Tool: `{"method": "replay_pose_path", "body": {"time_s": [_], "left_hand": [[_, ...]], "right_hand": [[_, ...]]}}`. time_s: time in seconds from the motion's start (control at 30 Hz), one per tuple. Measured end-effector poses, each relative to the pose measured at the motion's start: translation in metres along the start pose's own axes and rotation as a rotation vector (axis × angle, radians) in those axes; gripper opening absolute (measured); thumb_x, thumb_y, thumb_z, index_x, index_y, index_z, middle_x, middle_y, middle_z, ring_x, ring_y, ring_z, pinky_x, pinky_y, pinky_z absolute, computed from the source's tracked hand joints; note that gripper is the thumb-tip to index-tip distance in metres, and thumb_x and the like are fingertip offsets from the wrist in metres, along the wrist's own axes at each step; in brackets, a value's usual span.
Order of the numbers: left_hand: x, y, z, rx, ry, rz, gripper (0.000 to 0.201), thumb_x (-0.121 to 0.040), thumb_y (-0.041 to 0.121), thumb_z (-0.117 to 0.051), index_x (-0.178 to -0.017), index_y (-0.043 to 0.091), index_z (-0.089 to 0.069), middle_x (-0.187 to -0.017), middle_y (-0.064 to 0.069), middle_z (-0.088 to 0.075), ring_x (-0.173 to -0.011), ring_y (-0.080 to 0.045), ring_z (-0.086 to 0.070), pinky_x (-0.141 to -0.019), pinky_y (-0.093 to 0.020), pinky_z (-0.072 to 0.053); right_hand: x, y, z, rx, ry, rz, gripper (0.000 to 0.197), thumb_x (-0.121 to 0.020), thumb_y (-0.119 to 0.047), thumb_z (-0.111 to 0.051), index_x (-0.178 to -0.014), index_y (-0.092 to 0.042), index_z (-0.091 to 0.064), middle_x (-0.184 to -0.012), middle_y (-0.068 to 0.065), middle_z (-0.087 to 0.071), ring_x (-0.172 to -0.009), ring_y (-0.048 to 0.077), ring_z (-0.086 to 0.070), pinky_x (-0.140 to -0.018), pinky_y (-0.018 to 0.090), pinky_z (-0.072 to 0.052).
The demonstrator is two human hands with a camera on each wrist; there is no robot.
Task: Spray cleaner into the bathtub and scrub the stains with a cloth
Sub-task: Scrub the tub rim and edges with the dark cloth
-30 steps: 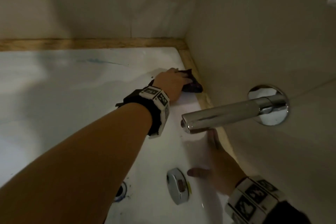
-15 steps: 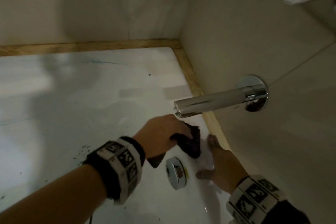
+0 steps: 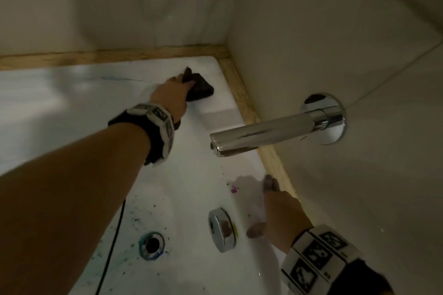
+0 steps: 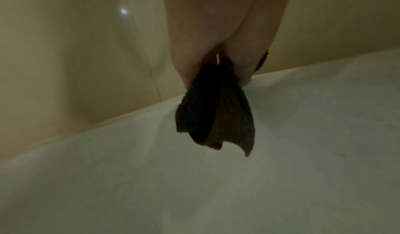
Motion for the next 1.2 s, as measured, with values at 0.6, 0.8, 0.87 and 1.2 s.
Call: {"method": "replay_pose_path", "body": {"time_s": [0.6,0.8,0.87,1.2], "left_hand": [[0.181,0.074,-0.072,0.274,-0.163,-0.621,0.046,-0.081,0.029,-0.041,-0.122,0.028,-0.061,-0.138,0.01,-0.05,-0.125,-0.012,-0.05,-0.102,-0.025,-0.043],[0.132,0.051,-0.015,0.401,0.157,-0.136,0.035,-0.084,0.009,-0.058,-0.12,0.013,-0.061,-0.11,-0.011,-0.067,-0.1,-0.026,-0.064,-0.088,-0.025,-0.046],[0.109,0.07,-0.024,0.305,0.074,-0.137,0.039,-0.088,0.012,-0.054,-0.127,0.009,-0.054,-0.124,-0.016,-0.059,-0.111,-0.029,-0.056,-0.096,-0.033,-0.043],[0.174,0.102,-0.09,0.28,-0.001,-0.447,0.051,-0.084,0.006,-0.054,-0.132,0.025,-0.053,-0.149,0.008,-0.033,-0.139,-0.007,-0.024,-0.111,-0.024,-0.027]], "right_hand": [[0.016,0.009,-0.004,-0.017,0.033,0.082,0.113,-0.072,-0.035,-0.076,-0.147,-0.004,0.003,-0.154,0.01,-0.015,-0.132,0.026,-0.037,-0.102,0.028,-0.035],[0.029,0.017,-0.011,-0.038,0.003,0.074,0.122,-0.072,-0.029,-0.078,-0.146,-0.014,0.018,-0.157,0.002,0.005,-0.138,0.024,-0.027,-0.107,0.029,-0.03],[0.03,0.017,-0.011,-0.057,0.004,0.06,0.121,-0.071,-0.027,-0.079,-0.146,-0.016,0.016,-0.156,0.001,-0.002,-0.135,0.024,-0.032,-0.105,0.031,-0.034],[0.026,0.023,-0.016,-0.139,0.044,0.128,0.122,-0.063,-0.029,-0.083,-0.148,-0.018,0.004,-0.151,0.0,-0.024,-0.129,0.02,-0.039,-0.102,0.026,-0.033]]}}
Point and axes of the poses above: each hand's wrist, its own x-axis away from the middle knuckle, its own z-axis out of the back of the hand, y = z × x, the point moved 6 cm from there along -x, towards the middle knuckle
